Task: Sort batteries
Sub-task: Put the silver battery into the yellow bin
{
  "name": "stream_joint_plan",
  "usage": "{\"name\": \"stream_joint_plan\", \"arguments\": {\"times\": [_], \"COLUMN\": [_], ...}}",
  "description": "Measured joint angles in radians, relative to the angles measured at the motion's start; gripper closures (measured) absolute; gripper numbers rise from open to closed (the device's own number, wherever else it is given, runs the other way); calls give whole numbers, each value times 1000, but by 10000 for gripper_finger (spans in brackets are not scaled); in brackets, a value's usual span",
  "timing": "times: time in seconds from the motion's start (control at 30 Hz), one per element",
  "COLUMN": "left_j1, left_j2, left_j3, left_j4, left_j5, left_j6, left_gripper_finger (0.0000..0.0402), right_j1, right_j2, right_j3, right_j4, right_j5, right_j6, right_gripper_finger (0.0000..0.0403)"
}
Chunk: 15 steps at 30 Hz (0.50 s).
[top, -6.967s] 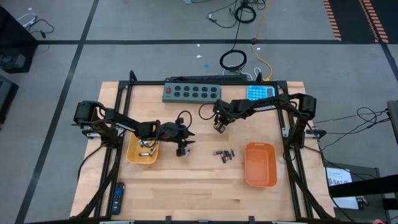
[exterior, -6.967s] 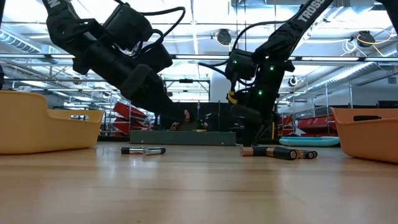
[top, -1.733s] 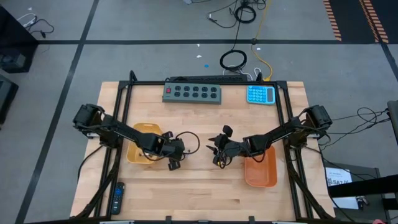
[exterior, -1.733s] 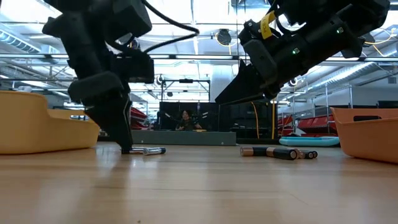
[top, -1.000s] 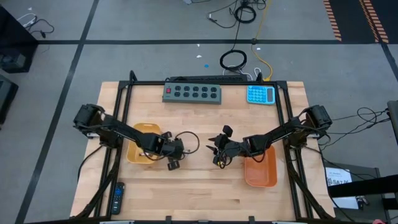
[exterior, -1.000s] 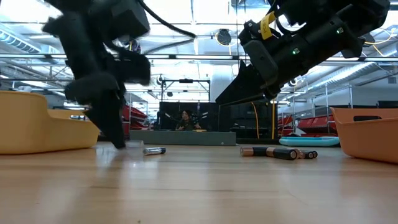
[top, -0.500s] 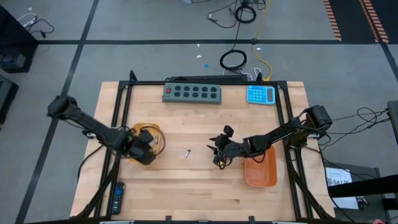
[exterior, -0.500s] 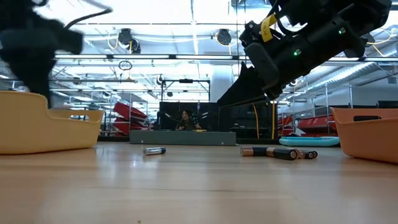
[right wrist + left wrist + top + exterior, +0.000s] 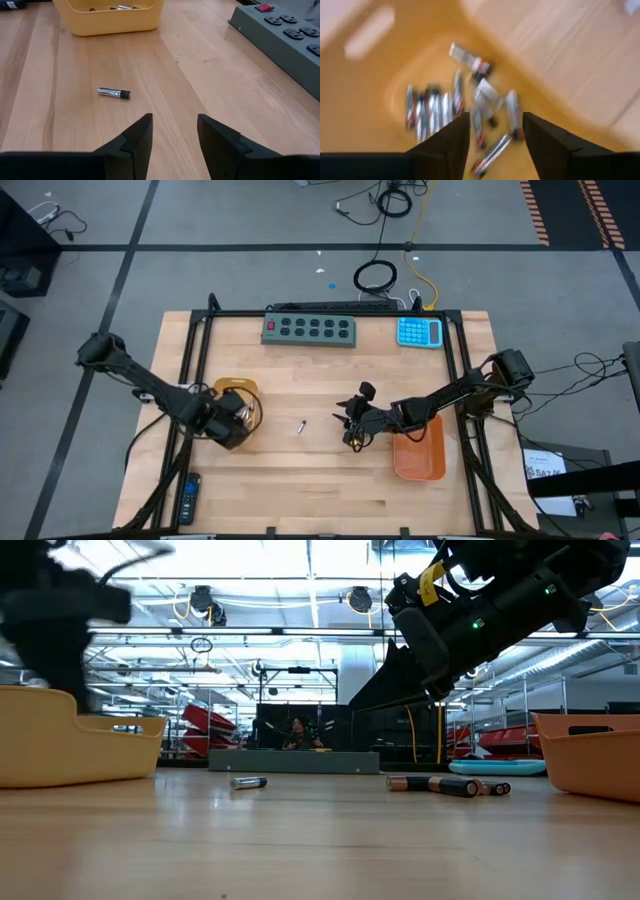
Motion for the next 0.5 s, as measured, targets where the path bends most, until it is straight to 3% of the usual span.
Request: {"name": "stream_joint_plan", "arguments": {"times": [0.1,0.2,0.33,0.5], "left_j1": [32,98,180,253], "left_j2": [2,37,129,248], "left_j3": [33,39,39,39], "left_j4": [90,225,407,600], "left_j5": [-100,-98,-13,113], "left_j6": [70,232,416,507], "left_gripper_finger": [198,196,195,195], "right_j1": [0,0,0,0], "right_j2": [0,0,0,0], "right_j3": [0,0,0,0], "right_j4": [0,0,0,-1], "right_j5": [0,0,0,-1], "right_j6": [0,0,-2,-5], "right_gripper_finger": [257,257,257,257]}}
